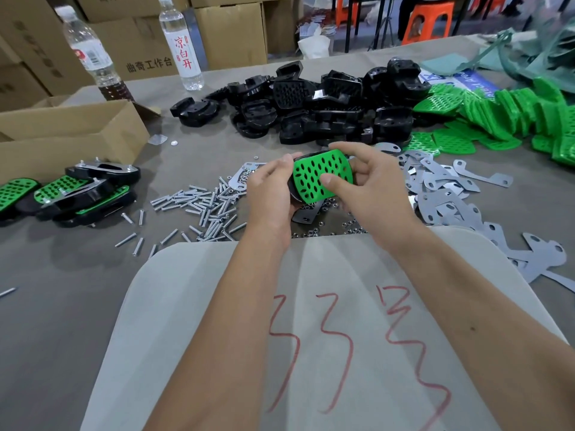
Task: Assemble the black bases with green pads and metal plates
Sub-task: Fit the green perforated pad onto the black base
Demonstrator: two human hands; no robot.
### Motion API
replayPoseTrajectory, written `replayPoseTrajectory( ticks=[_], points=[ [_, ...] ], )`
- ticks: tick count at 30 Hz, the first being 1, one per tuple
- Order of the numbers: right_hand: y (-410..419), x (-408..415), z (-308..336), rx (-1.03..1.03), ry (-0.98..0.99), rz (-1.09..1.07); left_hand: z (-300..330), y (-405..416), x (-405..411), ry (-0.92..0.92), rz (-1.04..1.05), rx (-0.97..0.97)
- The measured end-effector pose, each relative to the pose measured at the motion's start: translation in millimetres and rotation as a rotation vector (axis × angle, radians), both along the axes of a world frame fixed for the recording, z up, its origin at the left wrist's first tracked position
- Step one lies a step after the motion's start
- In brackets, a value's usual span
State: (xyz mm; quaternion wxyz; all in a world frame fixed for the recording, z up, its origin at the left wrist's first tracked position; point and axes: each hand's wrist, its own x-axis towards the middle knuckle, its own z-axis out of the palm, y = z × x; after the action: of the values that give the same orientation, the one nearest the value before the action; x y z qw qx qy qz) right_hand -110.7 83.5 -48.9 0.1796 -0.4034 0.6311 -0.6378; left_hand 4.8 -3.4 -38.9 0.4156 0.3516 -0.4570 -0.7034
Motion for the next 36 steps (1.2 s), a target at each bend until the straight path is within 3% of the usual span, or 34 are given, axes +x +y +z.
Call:
replayPoseTrajectory(
  ticks=[3,7,16,19,24,32,36],
  points=[
    [0.1,1.8,-1.6,0.028,0.079,-0.023,0.9,4.3,0.4,-0.019,0.03,-0.03],
    [-1.2,2.2,-2.7,0.003,0.037,-0.038,0.8,6.1,0.3,-0.053,0.051,-0.055],
    [-2.8,-2.8,-5.5,-0.098,-0.354,0.089,2.6,5.8,0.6,-0.048,0.078,-0.042],
    [-2.5,-6.6,-6.0,-0.106,-0.401,0.117,2.5,6.4,0.4,-0.058,0.067,-0.058],
    [-4.6,-0.4,-8.8,-0.073,-0.166,0.029,0.7,3.8,1.9,-0.072,0.101,-0.076],
    [3.4,-3.2,-2.0,-0.011,-0.03,0.01,-0.6,3.7,6.5,-0.137,0.046,-0.209],
    [4.4,-2.5,-5.5,0.12,0.185,-0.27,0.4,1.2,8.9,-0.131,0.031,-0.194]
  ],
)
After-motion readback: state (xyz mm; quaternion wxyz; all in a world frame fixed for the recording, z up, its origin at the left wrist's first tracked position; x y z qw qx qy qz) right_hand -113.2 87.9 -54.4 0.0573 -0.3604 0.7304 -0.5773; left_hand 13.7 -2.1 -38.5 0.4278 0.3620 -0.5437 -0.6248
